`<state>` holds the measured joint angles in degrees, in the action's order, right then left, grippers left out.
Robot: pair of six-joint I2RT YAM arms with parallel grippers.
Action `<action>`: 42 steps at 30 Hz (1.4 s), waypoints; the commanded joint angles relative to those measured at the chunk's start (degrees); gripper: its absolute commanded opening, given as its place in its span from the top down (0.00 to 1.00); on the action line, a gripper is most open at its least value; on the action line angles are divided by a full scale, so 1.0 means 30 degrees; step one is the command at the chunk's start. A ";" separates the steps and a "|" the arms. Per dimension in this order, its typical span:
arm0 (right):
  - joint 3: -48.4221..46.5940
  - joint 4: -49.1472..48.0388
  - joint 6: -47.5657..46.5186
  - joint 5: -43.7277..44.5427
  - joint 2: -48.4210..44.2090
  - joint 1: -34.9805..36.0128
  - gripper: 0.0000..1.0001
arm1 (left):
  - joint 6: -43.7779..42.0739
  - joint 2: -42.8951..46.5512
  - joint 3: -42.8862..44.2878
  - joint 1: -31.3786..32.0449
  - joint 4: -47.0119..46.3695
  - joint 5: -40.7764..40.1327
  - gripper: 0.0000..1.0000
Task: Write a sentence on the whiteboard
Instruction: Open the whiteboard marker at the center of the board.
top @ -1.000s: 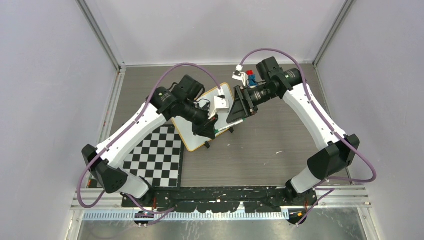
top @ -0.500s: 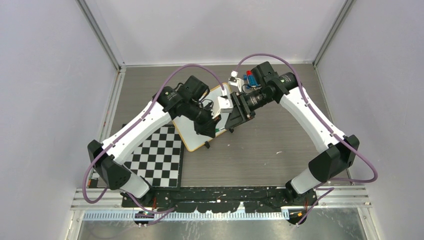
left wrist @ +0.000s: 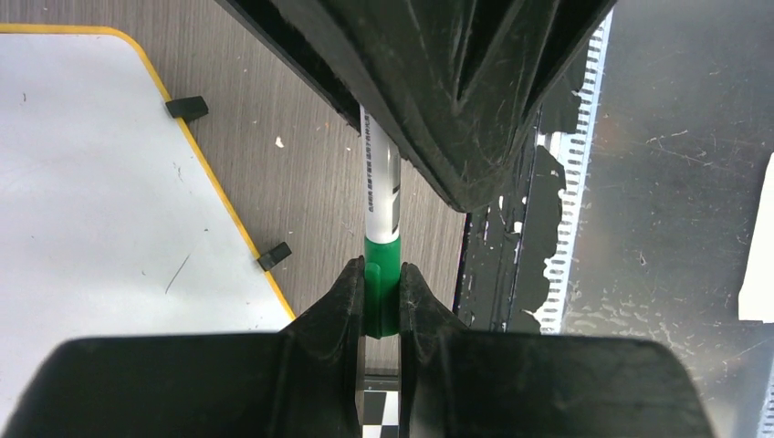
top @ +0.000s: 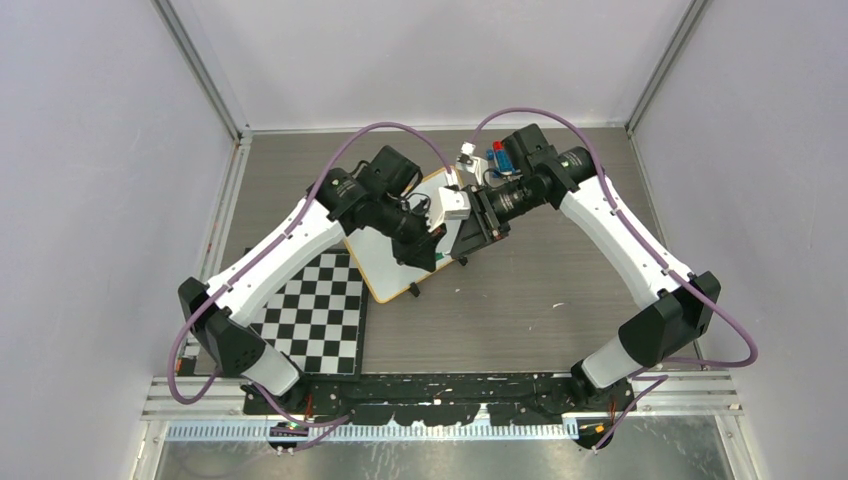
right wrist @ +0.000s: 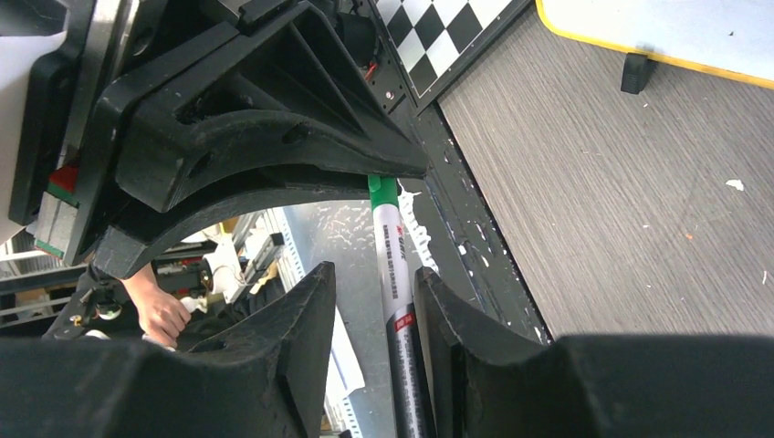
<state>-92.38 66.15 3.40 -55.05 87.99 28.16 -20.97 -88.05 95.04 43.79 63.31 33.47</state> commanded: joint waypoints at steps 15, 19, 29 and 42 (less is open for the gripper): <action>-0.0027 -0.0936 0.1026 0.0166 -0.0704 0.0507 0.68 | 0.0305 -0.0403 0.1109 0.0575 -0.0656 0.0641 1.00; -0.0028 -0.1078 0.1193 0.0381 -0.0709 0.0490 0.69 | 0.0374 -0.0346 0.1069 0.0721 -0.0708 0.0693 1.00; -0.0062 -0.1539 0.1599 0.0524 -0.0829 0.0478 0.77 | 0.1083 -0.0636 0.1294 0.0872 -0.0975 0.0618 1.00; -0.0017 -0.1116 0.1088 0.0685 -0.1397 -0.2492 1.00 | 0.0375 0.0472 -0.1314 0.0737 -0.1118 -0.0316 1.00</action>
<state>-91.61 64.77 7.07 -52.58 86.98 24.84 -19.09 -89.23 94.45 45.74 59.59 33.41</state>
